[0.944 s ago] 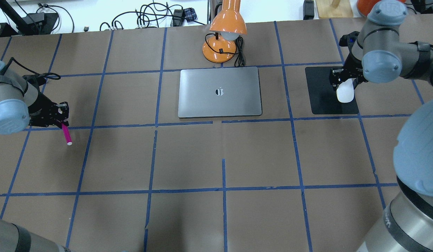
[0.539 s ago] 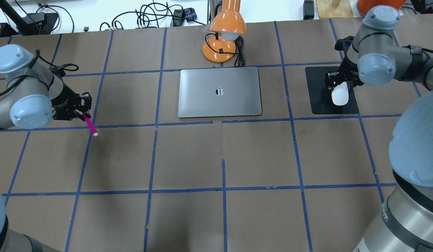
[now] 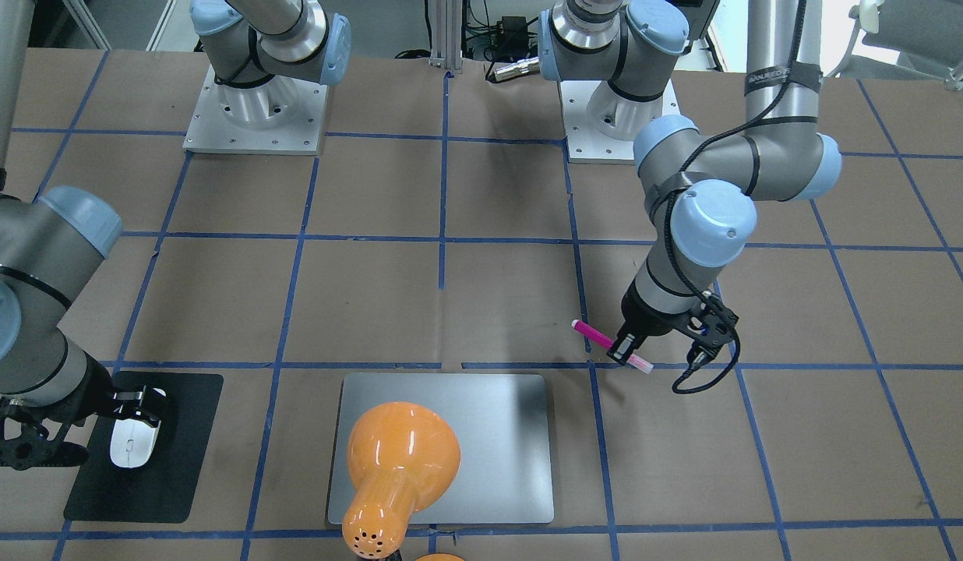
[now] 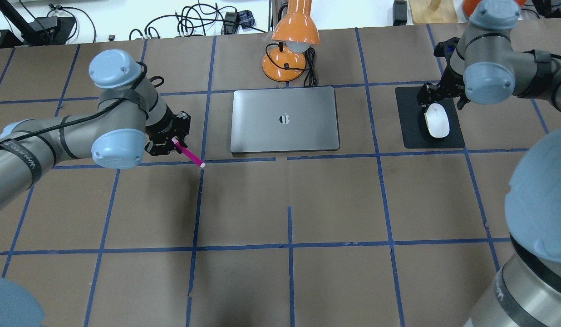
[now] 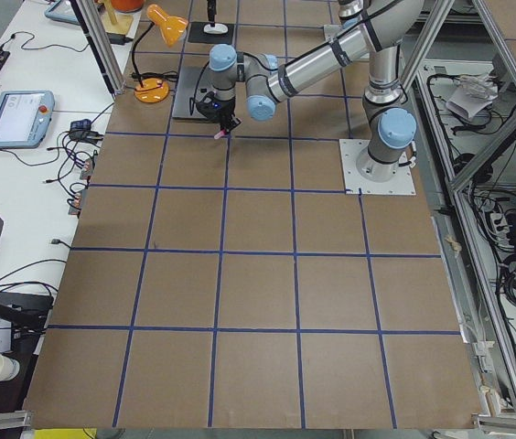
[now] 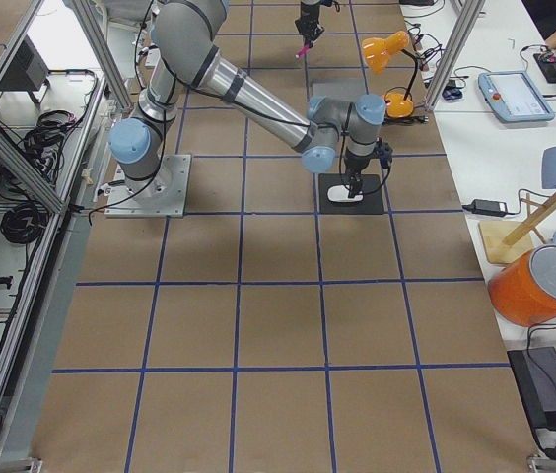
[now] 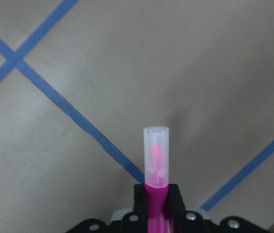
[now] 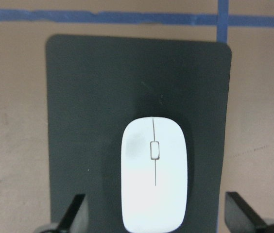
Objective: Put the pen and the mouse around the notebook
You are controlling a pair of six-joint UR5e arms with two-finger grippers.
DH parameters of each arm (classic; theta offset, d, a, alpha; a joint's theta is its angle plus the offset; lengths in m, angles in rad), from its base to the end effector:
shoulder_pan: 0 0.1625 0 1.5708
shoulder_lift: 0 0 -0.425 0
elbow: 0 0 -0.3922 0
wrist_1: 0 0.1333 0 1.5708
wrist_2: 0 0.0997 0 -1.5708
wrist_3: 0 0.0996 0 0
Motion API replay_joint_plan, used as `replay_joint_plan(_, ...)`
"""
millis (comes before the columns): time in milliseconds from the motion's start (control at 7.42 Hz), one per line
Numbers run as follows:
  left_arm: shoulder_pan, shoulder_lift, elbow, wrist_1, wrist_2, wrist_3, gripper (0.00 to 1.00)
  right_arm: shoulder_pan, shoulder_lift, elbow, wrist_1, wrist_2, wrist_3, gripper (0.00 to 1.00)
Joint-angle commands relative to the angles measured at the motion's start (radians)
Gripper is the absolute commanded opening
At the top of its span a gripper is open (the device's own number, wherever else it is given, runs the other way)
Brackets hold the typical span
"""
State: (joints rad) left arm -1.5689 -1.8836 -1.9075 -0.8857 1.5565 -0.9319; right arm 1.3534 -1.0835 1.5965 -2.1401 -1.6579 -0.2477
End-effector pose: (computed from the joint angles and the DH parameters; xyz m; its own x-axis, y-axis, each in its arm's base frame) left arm -0.1337 -0.5466 0.2337 -0.5947 -0.8031 0.0371 -0.8038 0.5948 -0.0097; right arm -0.0176 -0.6575 0.2521 -0.9948 -0.0261 0.0980 -0.0295 0.9990 -0.0333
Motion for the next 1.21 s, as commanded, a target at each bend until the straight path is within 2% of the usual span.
replay_joint_plan(0,-0.167,-0.014,0.004,0.013,0.022,-0.244,0.0,0.088,-0.078,-0.027,0.089,-0.043,0.007,1.0)
replay_joint_plan(135,-0.204,-0.026,0.005,0.016,0.016,-0.421,0.0,0.096,-0.116,-0.023,0.144,-0.03,0.013,1.0)
replay_joint_plan(404,-0.278,-0.038,0.007,0.019,0.008,-0.557,0.0,0.108,-0.244,-0.012,0.326,0.059,0.053,1.0)
replay_joint_plan(674,-0.339,-0.052,0.018,0.031,0.005,-0.706,0.0,0.172,-0.378,-0.013,0.457,0.064,0.186,1.0)
replay_joint_plan(809,-0.361,-0.061,0.019,0.03,0.005,-0.778,0.0,0.209,-0.41,-0.012,0.535,0.096,0.312,1.0)
replay_joint_plan(944,-0.37,-0.074,0.021,0.042,0.005,-0.838,0.0,0.214,-0.45,-0.026,0.589,0.101,0.326,1.0)
replay_joint_plan(1079,-0.379,-0.083,0.021,0.045,0.005,-0.869,0.0,0.216,-0.458,-0.061,0.595,0.101,0.337,1.0)
